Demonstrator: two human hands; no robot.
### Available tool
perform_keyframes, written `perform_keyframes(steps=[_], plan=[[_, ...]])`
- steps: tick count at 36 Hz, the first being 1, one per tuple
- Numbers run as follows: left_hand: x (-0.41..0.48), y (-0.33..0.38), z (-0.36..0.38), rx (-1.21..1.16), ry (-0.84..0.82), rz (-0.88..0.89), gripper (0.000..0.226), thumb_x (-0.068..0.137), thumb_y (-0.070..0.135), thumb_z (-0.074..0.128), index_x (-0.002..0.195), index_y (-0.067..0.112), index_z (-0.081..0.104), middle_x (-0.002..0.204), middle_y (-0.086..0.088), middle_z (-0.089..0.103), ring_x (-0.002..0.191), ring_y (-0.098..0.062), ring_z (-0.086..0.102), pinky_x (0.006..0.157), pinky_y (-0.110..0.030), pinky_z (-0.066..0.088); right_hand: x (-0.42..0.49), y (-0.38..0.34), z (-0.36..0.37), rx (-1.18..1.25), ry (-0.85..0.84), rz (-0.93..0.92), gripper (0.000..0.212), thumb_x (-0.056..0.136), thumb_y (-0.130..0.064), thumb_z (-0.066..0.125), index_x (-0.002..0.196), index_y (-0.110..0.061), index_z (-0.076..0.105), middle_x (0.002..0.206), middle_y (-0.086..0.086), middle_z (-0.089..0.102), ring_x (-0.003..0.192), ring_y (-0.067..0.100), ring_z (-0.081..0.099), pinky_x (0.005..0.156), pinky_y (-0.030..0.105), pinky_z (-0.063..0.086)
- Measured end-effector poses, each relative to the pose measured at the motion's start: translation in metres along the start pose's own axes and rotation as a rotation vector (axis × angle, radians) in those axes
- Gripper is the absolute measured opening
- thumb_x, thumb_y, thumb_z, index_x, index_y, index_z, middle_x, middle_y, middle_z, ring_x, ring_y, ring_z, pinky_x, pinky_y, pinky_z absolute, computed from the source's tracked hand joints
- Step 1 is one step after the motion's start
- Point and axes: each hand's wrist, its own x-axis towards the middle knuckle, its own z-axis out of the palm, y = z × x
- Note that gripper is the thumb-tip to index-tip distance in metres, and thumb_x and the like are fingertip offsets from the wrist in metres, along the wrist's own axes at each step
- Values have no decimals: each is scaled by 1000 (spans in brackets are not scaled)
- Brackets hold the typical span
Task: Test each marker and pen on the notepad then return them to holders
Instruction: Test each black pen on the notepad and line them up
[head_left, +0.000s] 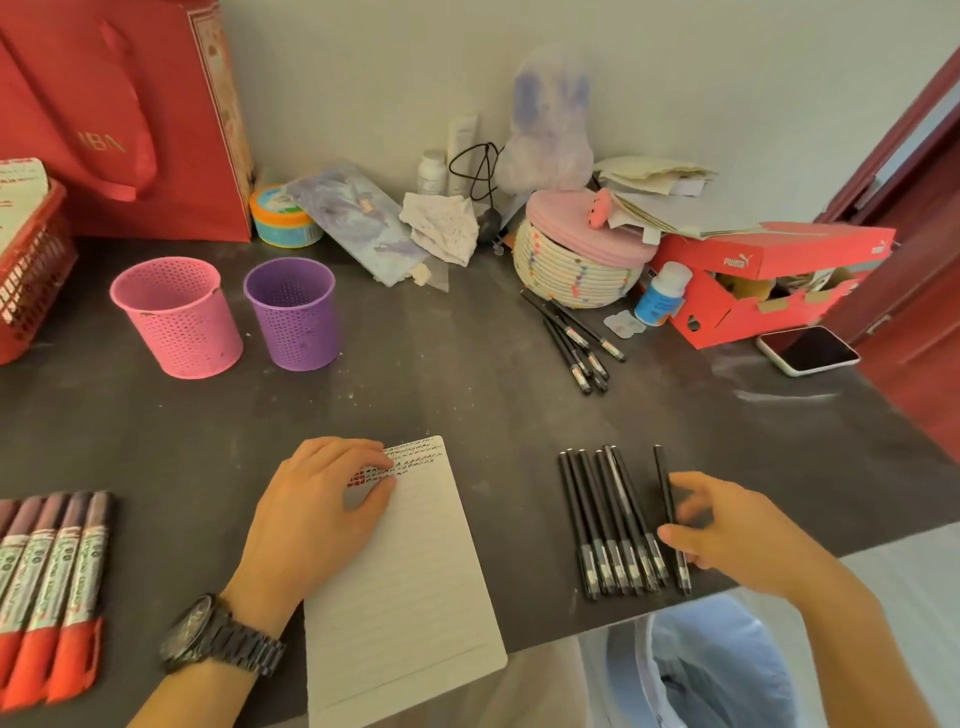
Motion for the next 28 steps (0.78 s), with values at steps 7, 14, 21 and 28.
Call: perform_keyframes(steps=[7,14,21,28], plan=[[1,1,-1,-2,-4,0,15,87,41,68,102,38,70,114,24,64,112,-5,52,95,-31,43,4,6,7,52,46,-54,51,94,-27,69,141,-35,51,98,-18,68,69,-4,68,57,11,48],[1,2,-1,-1,-1,-1,15,87,41,68,101,37,71,114,23,64,112,-5,52,96,-32,44,6,3,13,48,103,-78,42,95,-28,67,134,-38,55,93,-16,69,69,-6,66,62,15,45],[3,3,-3,13,-6,-12,16,88,43,66,102,38,70,115,24,64,111,-4,52,96,-28,41,10,-3,12,5,113,-75,35,96,-34,64,130,-40,55,90,-16,69,77,2,65,68,15,45],[1,2,-2,20,12,-3,15,88,44,66,101,39,70,115,27,62,111,-1,52,95,-27,43,36,-36,15,-73,377,-145,20,94,-42,62,113,-36,63,93,-19,59,80,-3,58,72,27,43]])
